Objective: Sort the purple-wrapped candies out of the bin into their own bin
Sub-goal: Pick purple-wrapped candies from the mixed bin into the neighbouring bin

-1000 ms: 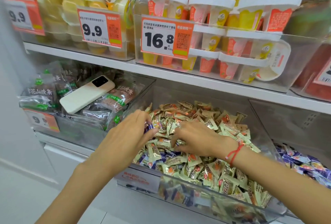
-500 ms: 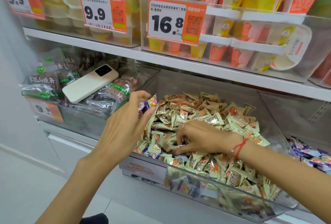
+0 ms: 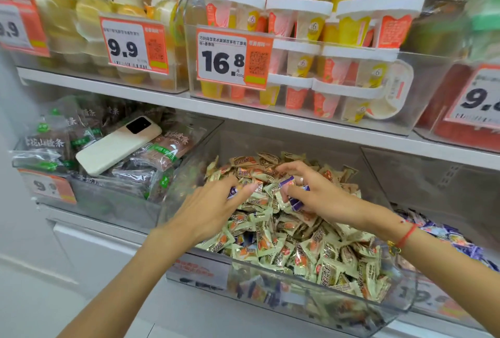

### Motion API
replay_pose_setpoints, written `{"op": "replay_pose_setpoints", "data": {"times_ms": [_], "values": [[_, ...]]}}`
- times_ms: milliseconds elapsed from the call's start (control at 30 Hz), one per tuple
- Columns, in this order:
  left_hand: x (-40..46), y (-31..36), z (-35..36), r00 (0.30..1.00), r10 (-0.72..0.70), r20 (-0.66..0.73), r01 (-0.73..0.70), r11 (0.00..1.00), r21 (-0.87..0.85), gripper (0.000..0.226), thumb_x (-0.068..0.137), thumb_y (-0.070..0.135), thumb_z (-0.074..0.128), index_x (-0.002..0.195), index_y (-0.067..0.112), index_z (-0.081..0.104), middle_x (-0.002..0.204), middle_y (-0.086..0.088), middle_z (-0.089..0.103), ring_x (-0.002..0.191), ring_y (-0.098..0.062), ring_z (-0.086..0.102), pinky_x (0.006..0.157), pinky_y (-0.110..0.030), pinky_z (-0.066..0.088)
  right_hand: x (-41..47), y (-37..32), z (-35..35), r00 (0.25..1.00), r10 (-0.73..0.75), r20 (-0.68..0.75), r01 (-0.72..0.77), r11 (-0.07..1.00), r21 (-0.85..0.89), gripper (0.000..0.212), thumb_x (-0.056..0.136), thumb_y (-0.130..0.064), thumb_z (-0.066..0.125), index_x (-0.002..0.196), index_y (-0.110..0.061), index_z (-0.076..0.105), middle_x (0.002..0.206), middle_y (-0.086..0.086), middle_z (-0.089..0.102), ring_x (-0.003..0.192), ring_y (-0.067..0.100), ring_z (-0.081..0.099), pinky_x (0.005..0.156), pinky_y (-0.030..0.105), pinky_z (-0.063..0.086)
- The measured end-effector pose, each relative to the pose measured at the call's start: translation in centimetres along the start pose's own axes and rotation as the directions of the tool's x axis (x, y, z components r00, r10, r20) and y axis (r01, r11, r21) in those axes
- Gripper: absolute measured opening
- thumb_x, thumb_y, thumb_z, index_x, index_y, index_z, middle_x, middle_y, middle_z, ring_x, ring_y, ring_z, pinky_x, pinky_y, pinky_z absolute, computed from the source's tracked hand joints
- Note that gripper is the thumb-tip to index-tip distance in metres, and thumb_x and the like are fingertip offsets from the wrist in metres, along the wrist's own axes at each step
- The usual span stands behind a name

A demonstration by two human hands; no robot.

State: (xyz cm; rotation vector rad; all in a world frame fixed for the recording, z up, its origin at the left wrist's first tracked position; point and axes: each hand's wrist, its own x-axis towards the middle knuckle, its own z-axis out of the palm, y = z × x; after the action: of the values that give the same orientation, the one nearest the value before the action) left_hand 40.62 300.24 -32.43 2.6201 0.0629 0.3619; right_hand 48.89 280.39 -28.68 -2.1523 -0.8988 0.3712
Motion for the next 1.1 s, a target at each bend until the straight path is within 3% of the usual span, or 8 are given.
{"op": "replay_pose_setpoints", "data": {"times_ms": [167, 333, 400, 467, 600, 700, 900, 1100], "values": [[2.2, -1.5, 2.9, 0.934, -0.057, 0.353, 0.049, 0.998, 0.031, 0.024, 0.102, 0.033, 0.033, 0.108, 0.016, 0.049, 0.083, -0.007, 0.060, 0.073, -0.026, 0.061, 0.058, -0.032, 0.036, -0.9, 0.3, -0.7, 0.999, 0.037, 0.025, -0.041, 0.988, 0.150, 0.022, 0.100, -0.019, 0.047, 0.120, -0.025, 0.056, 0.075, 0.002, 0.055, 0.063, 0.015, 0.055, 0.055, 0.027, 0.054], [2.0, -1.1, 2.6, 0.916, -0.008, 0.401, -0.139, 0.931, 0.336, 0.038, 0.097, 0.053, 0.035, 0.091, 0.023, 0.056, 0.086, 0.001, 0.061, 0.078, -0.019, 0.056, 0.055, -0.031, 0.033, 0.0, -0.2, 0.4, 0.993, -0.017, 0.121, 0.039, 0.983, -0.182, 0.027, 0.101, -0.015, 0.042, 0.116, -0.023, 0.063, 0.089, 0.008, 0.062, 0.058, 0.012, 0.052, 0.057, 0.024, 0.054], [1.5, -0.9, 1.4, 0.888, -0.008, 0.460, -0.169, 0.925, 0.340, 0.042, 0.093, 0.059, 0.038, 0.082, 0.026, 0.060, 0.080, 0.002, 0.064, 0.072, -0.014, 0.054, 0.053, -0.028, 0.032, 0.3, -0.2, 0.9, 0.988, -0.074, 0.138, 0.119, 0.926, -0.357, 0.024, 0.100, -0.021, 0.046, 0.117, -0.026, 0.063, 0.114, 0.004, 0.066, 0.074, 0.011, 0.060, 0.071, 0.017, 0.051], [0.7, -0.7, -0.2, 0.884, 0.003, 0.468, -0.173, 0.931, 0.321, 0.043, 0.092, 0.060, 0.042, 0.082, 0.027, 0.067, 0.083, 0.003, 0.068, 0.073, -0.011, 0.055, 0.056, -0.027, 0.035, 0.8, 0.0, 1.3, 0.984, -0.101, 0.148, 0.161, 0.866, -0.474, 0.021, 0.097, -0.028, 0.053, 0.115, -0.030, 0.064, 0.129, -0.006, 0.060, 0.110, 0.009, 0.057, 0.095, 0.031, 0.047], [-1.4, -0.6, -2.4, 0.985, 0.171, 0.022, -0.165, 0.901, 0.401, 0.031, 0.092, 0.055, 0.045, 0.092, 0.033, 0.067, 0.090, 0.015, 0.057, 0.087, -0.007, 0.054, 0.060, -0.026, 0.042, 2.1, -0.3, 3.5, 0.970, -0.184, 0.159, 0.243, 0.758, -0.605, 0.018, 0.092, -0.033, 0.060, 0.109, -0.033, 0.066, 0.109, -0.007, 0.068, 0.095, 0.010, 0.062, 0.079, 0.033, 0.053], [-2.7, -0.8, -2.4, 0.871, 0.311, -0.379, -0.177, 0.920, 0.349, 0.020, 0.090, 0.048, 0.055, 0.086, 0.031, 0.065, 0.078, 0.017, 0.047, 0.075, -0.005, 0.048, 0.046, -0.017, 0.036, 3.4, -0.4, 6.0, 0.925, -0.225, 0.306, 0.379, 0.604, -0.701, 0.030, 0.088, -0.037, 0.064, 0.117, -0.027, 0.063, 0.097, -0.008, 0.064, 0.081, 0.009, 0.055, 0.064, 0.021, 0.042], [-3.5, -3.0, -1.8, 0.872, 0.312, -0.378, -0.181, 0.922, 0.342, 0.026, 0.090, 0.041, 0.045, 0.095, 0.026, 0.066, 0.081, 0.013, 0.052, 0.073, -0.010, 0.050, 0.053, -0.018, 0.035, 5.8, 0.9, 8.8, 0.918, -0.175, 0.355, 0.394, 0.325, -0.859, 0.036, 0.086, -0.049, 0.063, 0.101, -0.016, 0.060, 0.081, -0.002, 0.058, 0.075, 0.020, 0.055, 0.061, 0.031, 0.039], [-3.3, -2.3, -2.1, 0.908, 0.204, -0.365, -0.166, 0.977, 0.133, 0.028, 0.094, 0.047, 0.036, 0.102, 0.036, 0.060, 0.087, 0.017, 0.052, 0.071, -0.001, 0.048, 0.057, -0.018, 0.040, 5.4, 1.1, 7.8, 0.915, -0.238, 0.326, 0.404, 0.549, -0.732, 0.026, 0.093, -0.040, 0.057, 0.096, -0.016, 0.065, 0.079, -0.001, 0.057, 0.065, 0.014, 0.044, 0.058, 0.026, 0.032]]}}
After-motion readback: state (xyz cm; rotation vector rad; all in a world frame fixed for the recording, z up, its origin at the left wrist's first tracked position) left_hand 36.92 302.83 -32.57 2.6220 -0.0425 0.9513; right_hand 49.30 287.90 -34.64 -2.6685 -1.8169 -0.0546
